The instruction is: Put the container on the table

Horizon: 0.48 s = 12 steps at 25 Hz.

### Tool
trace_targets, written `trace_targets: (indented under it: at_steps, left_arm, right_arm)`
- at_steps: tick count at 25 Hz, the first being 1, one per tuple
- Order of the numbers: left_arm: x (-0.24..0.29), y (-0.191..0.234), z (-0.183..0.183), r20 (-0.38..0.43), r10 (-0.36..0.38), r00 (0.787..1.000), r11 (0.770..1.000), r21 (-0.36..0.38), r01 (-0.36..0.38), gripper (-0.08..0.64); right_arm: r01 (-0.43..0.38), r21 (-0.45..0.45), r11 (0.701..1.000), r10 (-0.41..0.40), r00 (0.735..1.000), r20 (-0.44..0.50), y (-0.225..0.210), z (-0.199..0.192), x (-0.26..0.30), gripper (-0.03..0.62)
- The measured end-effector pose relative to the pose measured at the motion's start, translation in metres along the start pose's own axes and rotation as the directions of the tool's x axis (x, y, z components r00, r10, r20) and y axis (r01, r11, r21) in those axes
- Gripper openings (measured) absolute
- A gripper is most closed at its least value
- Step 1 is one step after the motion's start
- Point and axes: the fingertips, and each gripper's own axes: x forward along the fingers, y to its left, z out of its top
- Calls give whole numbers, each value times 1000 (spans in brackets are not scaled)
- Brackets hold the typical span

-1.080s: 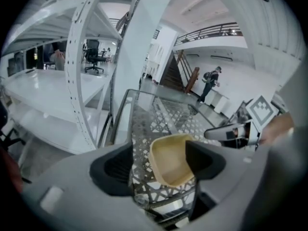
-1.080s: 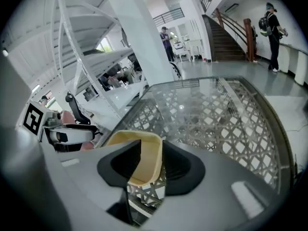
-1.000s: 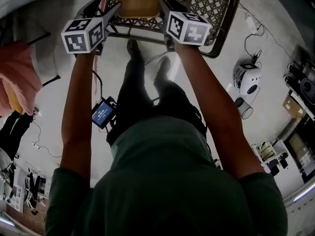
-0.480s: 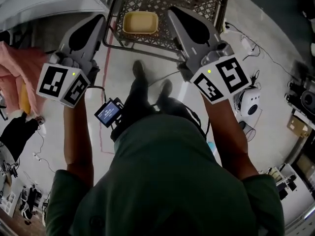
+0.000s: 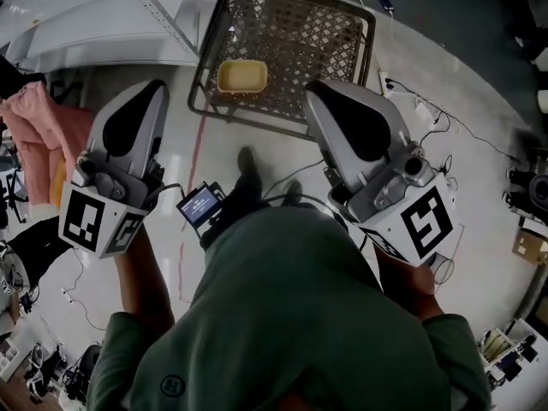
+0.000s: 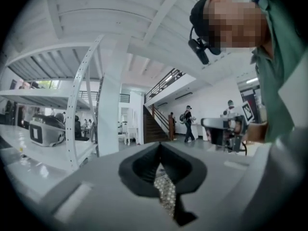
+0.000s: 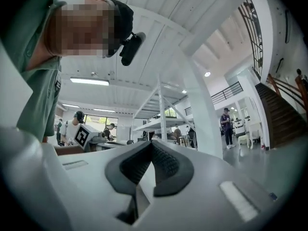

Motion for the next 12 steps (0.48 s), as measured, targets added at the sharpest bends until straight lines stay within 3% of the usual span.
trace_targets:
  at_steps: [7,12]
  left_arm:
    - [-30,-68,63,122,-60,991,998,15,59,0]
    - [-53,-98,76,121,-113,986,992,71,105,0]
  right_arm:
    - [9,-52,999,-6,998,61,23,37,-57,3]
    - [19,-40,999,-17,998,61,39,43,-78,3]
